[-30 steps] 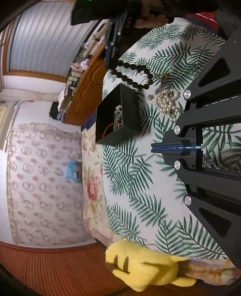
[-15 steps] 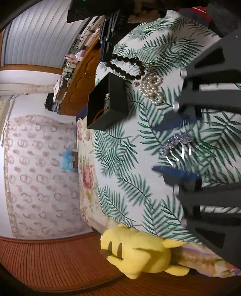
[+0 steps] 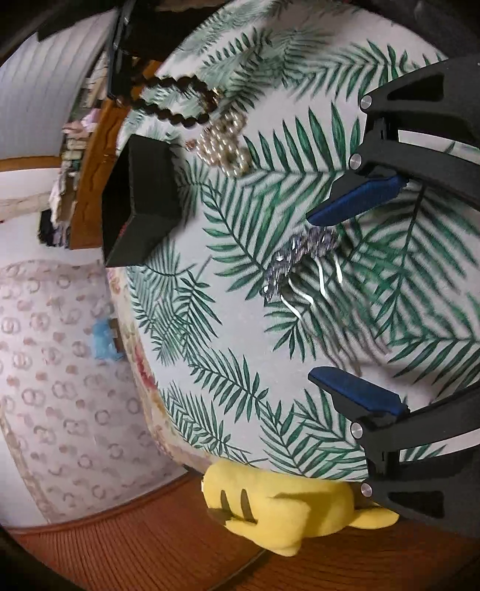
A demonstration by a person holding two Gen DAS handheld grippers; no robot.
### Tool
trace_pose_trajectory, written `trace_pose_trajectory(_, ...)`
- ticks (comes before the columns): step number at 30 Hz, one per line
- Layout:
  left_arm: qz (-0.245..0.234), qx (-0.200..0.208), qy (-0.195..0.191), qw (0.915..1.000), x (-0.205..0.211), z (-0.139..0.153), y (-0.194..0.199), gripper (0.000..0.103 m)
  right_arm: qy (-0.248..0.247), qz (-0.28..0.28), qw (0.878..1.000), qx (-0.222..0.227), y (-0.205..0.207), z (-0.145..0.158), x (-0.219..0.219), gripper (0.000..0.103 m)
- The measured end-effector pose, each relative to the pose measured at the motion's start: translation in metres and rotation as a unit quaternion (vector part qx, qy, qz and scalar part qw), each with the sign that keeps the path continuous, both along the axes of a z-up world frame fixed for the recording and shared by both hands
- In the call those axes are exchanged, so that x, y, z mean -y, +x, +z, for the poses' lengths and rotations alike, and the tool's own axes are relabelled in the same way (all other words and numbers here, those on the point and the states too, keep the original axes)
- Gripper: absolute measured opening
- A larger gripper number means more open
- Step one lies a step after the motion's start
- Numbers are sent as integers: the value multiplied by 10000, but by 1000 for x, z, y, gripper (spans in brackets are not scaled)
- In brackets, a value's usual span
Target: Organize jewelry
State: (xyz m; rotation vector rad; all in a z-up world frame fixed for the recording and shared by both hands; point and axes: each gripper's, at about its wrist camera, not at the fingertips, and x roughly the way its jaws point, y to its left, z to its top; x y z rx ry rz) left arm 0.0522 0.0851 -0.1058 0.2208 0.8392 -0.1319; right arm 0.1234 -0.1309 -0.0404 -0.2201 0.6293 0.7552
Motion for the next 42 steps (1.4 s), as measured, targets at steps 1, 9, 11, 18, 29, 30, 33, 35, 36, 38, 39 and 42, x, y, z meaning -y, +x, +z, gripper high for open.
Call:
trace_pose_trajectory(1,-49,-27,59,10000,1,-1,3,76,-3,-2,10000,2,0,0,0,15)
trace_pose_trajectory(9,-362,-278,-193,9988,1,-7,19,70,-10,-43,10000,-23,0,1,4,15)
trace_pose_trajectory(11,-403,-334,-355,9980,0,-5,22,63,-17,-53,10000,-26,0,1,6,15)
trace_pose_trajectory(18,-342,-200,-382,9985,4,3,20,31,-15,-78,9999,-62,3,-2,9,15)
trace_pose_trajectory(29,-194,-193,-501,9984,2,5,25,23,-15,-72,10000,-44,3,-3,9,15)
trace_pose_trajectory(30,-189,-154,-513,9984,2,7,24,23,-16,-70,10000,-45,4,-3,9,15)
trace_pose_trajectory(33,-172,-86,-542,9983,3,9,23,23,-25,-68,10000,-48,4,-3,9,15)
trace_pose_trajectory(35,-166,-31,-544,9984,6,11,21,23,-21,-72,10000,-49,4,-3,9,15)
trace_pose_trajectory(36,-173,1,-542,9984,7,12,19,23,-21,-78,10000,-46,4,-3,9,15)
trace_pose_trajectory(38,-179,55,-567,9982,9,16,17,23,-21,-77,10000,-41,3,-2,9,15)
trace_pose_trajectory(39,-196,106,-586,9980,11,20,16,23,-21,-79,10000,-35,4,-2,8,15)
trace_pose_trajectory(42,-251,271,-654,9972,16,32,15,23,19,-120,9999,3,6,2,9,15)
